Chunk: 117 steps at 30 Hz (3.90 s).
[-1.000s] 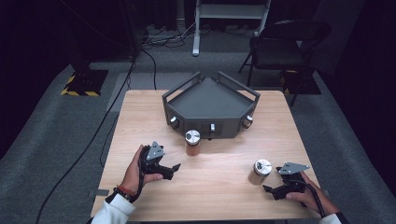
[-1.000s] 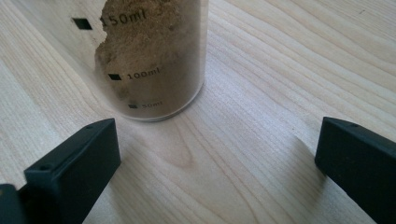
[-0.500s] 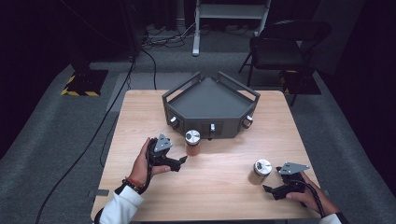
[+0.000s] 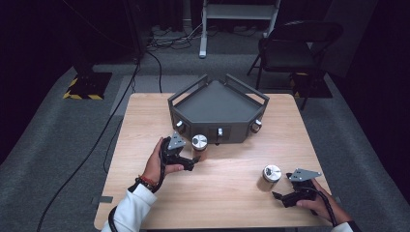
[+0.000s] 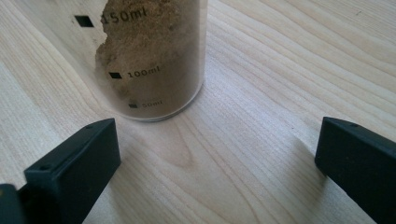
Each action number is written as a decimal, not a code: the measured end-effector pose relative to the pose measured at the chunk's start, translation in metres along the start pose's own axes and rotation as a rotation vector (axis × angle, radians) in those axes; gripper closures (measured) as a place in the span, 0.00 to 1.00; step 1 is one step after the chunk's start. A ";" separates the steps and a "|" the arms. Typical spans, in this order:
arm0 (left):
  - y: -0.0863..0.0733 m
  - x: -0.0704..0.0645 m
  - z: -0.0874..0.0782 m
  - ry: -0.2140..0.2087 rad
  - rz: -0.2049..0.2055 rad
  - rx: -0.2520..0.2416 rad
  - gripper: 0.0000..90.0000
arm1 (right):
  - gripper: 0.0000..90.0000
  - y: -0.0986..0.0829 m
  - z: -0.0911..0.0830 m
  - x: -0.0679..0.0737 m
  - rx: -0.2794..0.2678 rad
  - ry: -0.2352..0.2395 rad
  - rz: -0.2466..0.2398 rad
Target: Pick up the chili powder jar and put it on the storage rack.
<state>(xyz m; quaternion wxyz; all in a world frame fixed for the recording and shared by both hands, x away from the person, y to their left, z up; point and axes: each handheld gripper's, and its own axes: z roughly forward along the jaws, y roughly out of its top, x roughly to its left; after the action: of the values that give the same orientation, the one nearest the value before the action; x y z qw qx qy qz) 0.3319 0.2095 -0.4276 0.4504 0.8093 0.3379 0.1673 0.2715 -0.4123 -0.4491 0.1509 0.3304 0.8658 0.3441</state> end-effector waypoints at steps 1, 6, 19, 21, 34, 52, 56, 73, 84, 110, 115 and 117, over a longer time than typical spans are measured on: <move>0.001 0.000 0.004 0.003 0.004 0.006 0.02 | 0.00 0.000 0.000 0.000 0.000 0.000 0.000; 0.002 0.001 0.011 -0.008 -0.003 0.015 0.02 | 0.00 -0.001 0.000 0.000 -0.002 0.000 0.000; 0.008 0.002 0.036 -0.033 -0.003 0.021 0.02 | 0.00 -0.001 0.000 0.000 -0.003 0.000 0.000; 0.009 0.001 0.041 -0.039 -0.006 0.026 0.02 | 0.00 -0.001 0.000 0.000 -0.004 0.000 0.000; -0.001 -0.007 0.057 0.005 -0.029 -0.017 0.27 | 0.00 -0.003 0.000 0.000 -0.011 -0.001 0.002; -0.001 -0.009 0.059 0.010 -0.001 -0.022 0.35 | 0.00 -0.003 0.000 0.000 -0.011 -0.001 0.002; 0.002 -0.007 0.055 -0.003 -0.006 -0.022 0.35 | 0.00 -0.002 0.000 0.000 -0.007 -0.001 0.002; 0.022 -0.007 0.035 -0.002 -0.018 -0.044 0.35 | 0.00 -0.001 0.000 0.000 -0.004 -0.001 0.001; 0.046 -0.008 0.013 0.015 -0.030 -0.095 0.35 | 0.00 0.000 0.000 0.000 0.000 -0.001 0.001; 0.113 -0.012 -0.009 0.049 0.035 -0.171 0.35 | 0.00 -0.001 0.000 0.000 -0.002 -0.001 0.001; 0.121 -0.012 -0.008 0.056 0.050 -0.174 0.35 | 0.00 -0.001 0.000 0.000 -0.002 -0.001 0.001; 0.125 -0.013 -0.007 0.066 0.048 -0.172 0.35 | 0.00 -0.001 0.000 0.000 -0.002 -0.001 0.000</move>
<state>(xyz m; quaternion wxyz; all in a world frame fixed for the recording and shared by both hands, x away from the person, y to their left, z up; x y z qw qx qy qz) 0.3686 0.1592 -0.3179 0.5028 0.7695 0.3174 0.2331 0.2710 -0.4128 -0.4495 0.1514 0.3305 0.8654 0.3449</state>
